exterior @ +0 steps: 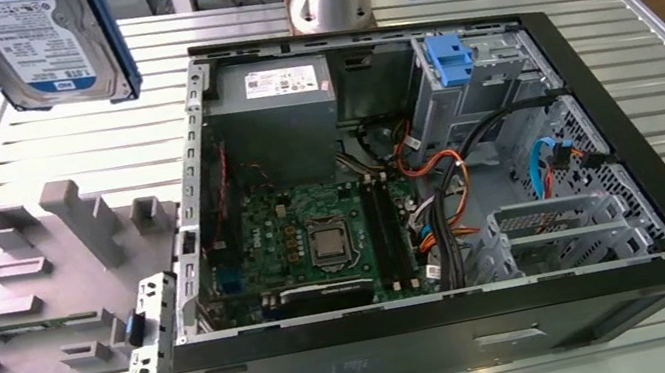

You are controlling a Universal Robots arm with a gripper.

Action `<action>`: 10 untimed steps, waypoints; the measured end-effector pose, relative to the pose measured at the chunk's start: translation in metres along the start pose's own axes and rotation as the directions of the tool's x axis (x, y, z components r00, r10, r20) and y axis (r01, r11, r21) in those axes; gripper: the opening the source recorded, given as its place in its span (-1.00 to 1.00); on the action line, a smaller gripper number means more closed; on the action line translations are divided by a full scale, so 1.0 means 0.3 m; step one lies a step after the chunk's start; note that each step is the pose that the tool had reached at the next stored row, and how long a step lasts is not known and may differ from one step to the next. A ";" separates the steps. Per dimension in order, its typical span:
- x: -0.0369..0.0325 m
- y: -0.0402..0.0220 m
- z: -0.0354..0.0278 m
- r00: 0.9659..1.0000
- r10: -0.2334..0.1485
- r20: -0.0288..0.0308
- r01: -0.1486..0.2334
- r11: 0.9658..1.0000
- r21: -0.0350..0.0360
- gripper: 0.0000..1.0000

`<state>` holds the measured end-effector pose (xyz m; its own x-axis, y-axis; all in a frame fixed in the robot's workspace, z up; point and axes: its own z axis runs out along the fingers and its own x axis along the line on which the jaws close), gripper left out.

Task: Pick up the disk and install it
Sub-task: 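Pick up the disk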

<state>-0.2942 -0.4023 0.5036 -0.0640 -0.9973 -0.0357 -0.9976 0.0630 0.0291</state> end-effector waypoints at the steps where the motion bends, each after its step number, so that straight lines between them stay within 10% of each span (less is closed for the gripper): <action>1: 0.000 -0.007 0.000 1.000 0.000 0.000 0.000 1.000 0.000 -0.30; 10: -0.005 -0.076 -0.002 1.000 0.000 0.000 0.000 1.000 0.000 -0.30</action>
<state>-0.2713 -0.4023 0.5036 -0.0640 -0.9973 -0.0357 -0.9976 0.0629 0.0291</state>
